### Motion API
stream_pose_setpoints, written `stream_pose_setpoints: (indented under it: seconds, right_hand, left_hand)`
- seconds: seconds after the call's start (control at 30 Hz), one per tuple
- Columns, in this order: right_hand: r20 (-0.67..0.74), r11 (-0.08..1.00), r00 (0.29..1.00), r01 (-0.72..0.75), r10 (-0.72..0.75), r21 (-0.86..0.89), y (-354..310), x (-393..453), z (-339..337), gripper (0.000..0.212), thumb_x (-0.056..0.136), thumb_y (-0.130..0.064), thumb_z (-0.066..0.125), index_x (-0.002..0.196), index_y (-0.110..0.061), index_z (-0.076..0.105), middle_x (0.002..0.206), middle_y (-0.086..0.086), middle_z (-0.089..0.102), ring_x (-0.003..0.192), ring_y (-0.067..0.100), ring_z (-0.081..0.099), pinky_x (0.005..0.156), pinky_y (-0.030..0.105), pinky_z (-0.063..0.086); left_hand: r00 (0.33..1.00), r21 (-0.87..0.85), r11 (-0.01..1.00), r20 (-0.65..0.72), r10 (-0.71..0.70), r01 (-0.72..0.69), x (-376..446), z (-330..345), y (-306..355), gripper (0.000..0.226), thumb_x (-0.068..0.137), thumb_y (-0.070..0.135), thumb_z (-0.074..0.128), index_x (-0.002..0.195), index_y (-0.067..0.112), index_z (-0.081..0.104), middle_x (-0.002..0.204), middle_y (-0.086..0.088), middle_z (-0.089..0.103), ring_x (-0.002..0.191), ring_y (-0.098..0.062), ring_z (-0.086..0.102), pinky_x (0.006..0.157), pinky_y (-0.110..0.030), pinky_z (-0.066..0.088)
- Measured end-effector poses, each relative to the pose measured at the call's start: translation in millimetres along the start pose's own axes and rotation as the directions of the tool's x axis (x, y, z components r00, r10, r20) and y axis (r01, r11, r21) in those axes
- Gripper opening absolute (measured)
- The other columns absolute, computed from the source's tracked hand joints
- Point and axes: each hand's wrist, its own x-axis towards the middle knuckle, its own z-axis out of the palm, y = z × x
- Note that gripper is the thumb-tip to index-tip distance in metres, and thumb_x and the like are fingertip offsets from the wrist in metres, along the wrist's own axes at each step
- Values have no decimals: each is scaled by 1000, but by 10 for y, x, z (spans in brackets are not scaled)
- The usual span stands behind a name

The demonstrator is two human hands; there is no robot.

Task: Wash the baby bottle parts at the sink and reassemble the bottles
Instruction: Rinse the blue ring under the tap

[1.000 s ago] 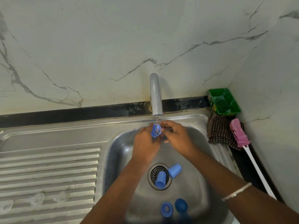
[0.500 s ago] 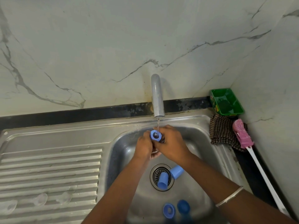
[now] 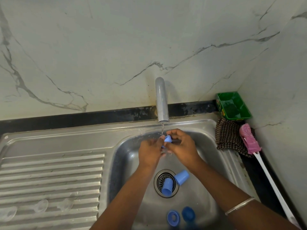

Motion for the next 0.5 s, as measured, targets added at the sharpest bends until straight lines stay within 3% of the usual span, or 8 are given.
stream_pose_setpoints:
  seconds: [0.07,0.13,0.23,0.3,0.37,0.5]
  right_hand:
    - [23,989,995,101,-99,-108,10,-24,-31,24,76,-19,85,91,-23,67,89,-5,75,84,9,72,80,37,61]
    - [54,946,976,219,-212,-238,32,-39,-30,30,71,-16,89,88,-16,64,92,-2,72,85,12,71,79,37,61]
    - [106,838,907,418,-408,-349,15,-48,16,33,65,-14,90,81,-11,61,91,2,65,83,17,66,73,39,58]
    - [133,813,886,461,-444,-357,-28,-61,49,32,65,-18,91,81,-12,64,95,0,67,86,15,66,76,35,58]
    - [118,807,887,456,-447,-375,-69,-48,95,28,67,-20,91,82,-15,68,97,-2,70,87,13,67,79,32,59]
    - [-51,856,954,240,-295,-458,-113,13,112,25,69,-25,89,74,-21,65,89,-2,69,81,15,67,72,22,52]
  left_hand:
    - [989,125,983,-48,138,-131,23,-23,-45,22,95,27,67,75,23,74,74,-4,74,75,-20,71,74,-42,60]
    - [968,218,951,-75,239,-218,34,-53,-84,25,96,22,65,73,24,75,71,-3,73,70,-18,68,75,-46,57]
    - [952,182,962,-195,237,-203,49,-103,-99,24,95,18,62,73,16,74,70,-6,73,75,-31,71,74,-52,58]
    - [948,99,984,-270,170,-148,76,-154,-100,23,94,15,61,75,14,73,74,-10,74,81,-36,71,77,-55,58]
    - [947,14,995,-305,97,-98,81,-196,-85,22,95,15,59,77,15,73,78,-9,75,84,-34,72,80,-53,59]
    - [947,-49,998,-321,28,-46,72,-216,-79,18,96,18,58,84,16,71,79,-2,74,85,-27,72,72,-40,62]
